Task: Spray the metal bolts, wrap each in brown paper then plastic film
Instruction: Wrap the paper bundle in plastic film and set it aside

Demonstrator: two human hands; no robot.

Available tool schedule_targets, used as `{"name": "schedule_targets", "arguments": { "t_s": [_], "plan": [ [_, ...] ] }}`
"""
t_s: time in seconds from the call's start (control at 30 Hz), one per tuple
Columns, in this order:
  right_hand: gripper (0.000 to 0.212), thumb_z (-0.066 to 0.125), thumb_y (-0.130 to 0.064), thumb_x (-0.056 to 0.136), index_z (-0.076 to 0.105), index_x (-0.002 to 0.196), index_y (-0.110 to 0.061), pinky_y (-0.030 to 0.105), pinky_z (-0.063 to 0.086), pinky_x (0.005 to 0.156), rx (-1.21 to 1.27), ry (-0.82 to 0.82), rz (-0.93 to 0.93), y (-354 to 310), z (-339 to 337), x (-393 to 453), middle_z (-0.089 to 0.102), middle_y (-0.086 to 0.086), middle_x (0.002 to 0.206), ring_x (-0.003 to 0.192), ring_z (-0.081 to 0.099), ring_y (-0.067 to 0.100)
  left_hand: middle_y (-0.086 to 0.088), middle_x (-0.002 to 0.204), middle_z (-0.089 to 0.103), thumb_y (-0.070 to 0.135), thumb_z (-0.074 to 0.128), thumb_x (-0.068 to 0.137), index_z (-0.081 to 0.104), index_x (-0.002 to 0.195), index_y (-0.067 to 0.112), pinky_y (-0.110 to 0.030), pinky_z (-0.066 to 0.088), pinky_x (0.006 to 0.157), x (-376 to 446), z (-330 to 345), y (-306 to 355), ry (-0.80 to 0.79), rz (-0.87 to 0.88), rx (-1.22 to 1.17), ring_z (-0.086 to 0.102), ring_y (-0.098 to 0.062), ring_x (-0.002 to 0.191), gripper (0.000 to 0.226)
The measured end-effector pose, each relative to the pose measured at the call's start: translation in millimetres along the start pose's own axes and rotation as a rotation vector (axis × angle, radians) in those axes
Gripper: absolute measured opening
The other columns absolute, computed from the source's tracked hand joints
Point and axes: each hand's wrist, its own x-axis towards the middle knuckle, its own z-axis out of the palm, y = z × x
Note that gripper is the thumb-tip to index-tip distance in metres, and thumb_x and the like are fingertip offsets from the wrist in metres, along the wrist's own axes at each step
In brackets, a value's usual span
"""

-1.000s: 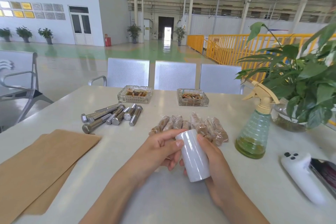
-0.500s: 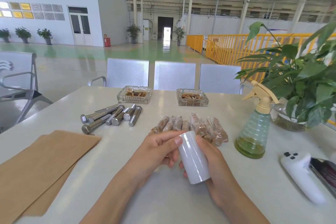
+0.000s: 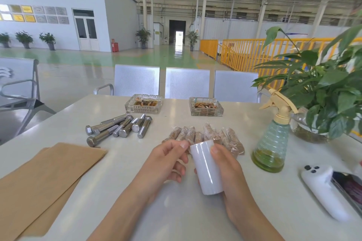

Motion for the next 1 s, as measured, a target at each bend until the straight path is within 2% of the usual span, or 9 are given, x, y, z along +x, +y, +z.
{"name": "schedule_targets", "arguments": {
  "t_s": [0.07, 0.13, 0.3, 0.4, 0.53, 0.63, 0.73, 0.83, 1.0],
  "plan": [
    [0.036, 0.062, -0.053, 0.087, 0.072, 0.114, -0.032, 0.033, 0.058, 0.069, -0.04, -0.027, -0.023, -0.9, 1.1, -0.9, 0.075, 0.006, 0.104, 0.09, 0.071, 0.027, -0.004, 0.083, 0.062, 0.051, 0.071, 0.086, 0.062, 0.097, 0.007, -0.029, 0.049, 0.051, 0.0, 0.4, -1.7, -0.028, -0.029, 0.021, 0.058, -0.02, 0.06, 0.047],
    [0.037, 0.06, -0.055, 0.087, 0.072, 0.116, -0.035, 0.024, 0.055, 0.067, -0.071, -0.042, -0.036, -1.2, 1.6, -1.0, 0.076, 0.0, 0.105, 0.089, 0.071, 0.015, -0.005, 0.083, 0.063, 0.05, 0.074, 0.086, 0.062, 0.095, 0.009, -0.029, 0.049, 0.052, -0.1, -0.2, -1.7, -0.085, -0.042, 0.013, 0.058, -0.02, 0.06, 0.044],
    [0.041, 0.061, -0.058, 0.088, 0.072, 0.115, -0.029, 0.039, 0.057, 0.07, -0.025, -0.061, 0.0, 0.5, -2.4, 1.2, 0.075, 0.012, 0.101, 0.086, 0.072, 0.027, -0.008, 0.085, 0.062, 0.03, 0.068, 0.095, 0.065, 0.09, 0.011, -0.029, 0.05, 0.055, 0.6, -5.4, 1.2, -0.174, -0.045, -0.027, 0.057, -0.018, 0.06, 0.02],
    [0.042, 0.06, -0.059, 0.088, 0.071, 0.115, -0.029, 0.044, 0.056, 0.076, -0.047, -0.039, -0.011, 1.1, -2.8, 0.4, 0.075, 0.011, 0.103, 0.089, 0.072, 0.031, -0.009, 0.085, 0.059, 0.02, 0.062, 0.101, 0.063, 0.089, 0.013, -0.03, 0.051, 0.057, 0.2, -7.2, 0.8, -0.188, -0.049, -0.008, 0.057, -0.019, 0.062, 0.014],
    [0.041, 0.062, -0.06, 0.085, 0.07, 0.117, -0.036, 0.035, 0.057, 0.076, -0.063, -0.032, 0.007, -1.5, 0.8, -0.4, 0.076, 0.001, 0.109, 0.099, 0.073, 0.025, -0.013, 0.085, 0.066, 0.014, 0.066, 0.091, 0.061, 0.082, 0.01, -0.031, 0.054, 0.057, 1.1, -4.0, 0.5, -0.083, -0.044, 0.006, 0.069, -0.023, 0.075, 0.011],
    [0.047, 0.076, -0.06, 0.073, 0.072, 0.113, -0.036, 0.038, 0.06, 0.072, 0.015, -0.037, 0.082, -5.9, 1.0, -1.1, 0.076, 0.005, 0.109, 0.094, 0.075, 0.027, -0.017, 0.08, 0.065, 0.013, 0.07, 0.077, 0.058, 0.081, 0.003, -0.031, 0.056, 0.06, 0.6, -3.5, 2.3, -0.009, -0.016, 0.016, 0.069, -0.025, 0.072, 0.016],
    [0.056, 0.086, -0.056, 0.065, 0.073, 0.112, -0.03, 0.035, 0.058, 0.064, 0.085, -0.086, 0.122, -11.1, -0.5, -2.4, 0.076, 0.015, 0.107, 0.084, 0.074, 0.03, -0.019, 0.079, 0.063, 0.002, 0.067, 0.075, 0.053, 0.089, 0.005, -0.035, 0.057, 0.062, -0.7, -5.3, 5.2, -0.008, 0.017, -0.012, 0.064, -0.027, 0.067, 0.019],
    [0.062, 0.086, -0.055, 0.064, 0.07, 0.115, -0.023, 0.036, 0.056, 0.058, 0.144, -0.055, 0.153, -15.6, -0.8, -3.0, 0.076, 0.018, 0.105, 0.081, 0.074, 0.036, -0.017, 0.076, 0.061, -0.008, 0.061, 0.083, 0.066, 0.093, 0.004, -0.035, 0.057, 0.064, -4.1, -5.1, 7.9, -0.052, 0.101, 0.079, 0.061, -0.025, 0.067, 0.017],
    [0.056, 0.075, -0.052, 0.078, 0.066, 0.123, -0.019, 0.034, 0.056, 0.059, 0.159, -0.058, 0.156, -20.1, -1.9, -5.0, 0.076, 0.016, 0.11, 0.086, 0.075, 0.037, -0.007, 0.071, 0.062, -0.014, 0.049, 0.088, 0.081, 0.094, 0.011, -0.033, 0.058, 0.068, -8.0, -8.4, 7.8, -0.1, 0.178, 0.27, 0.062, -0.018, 0.067, 0.041]
  ]
}}
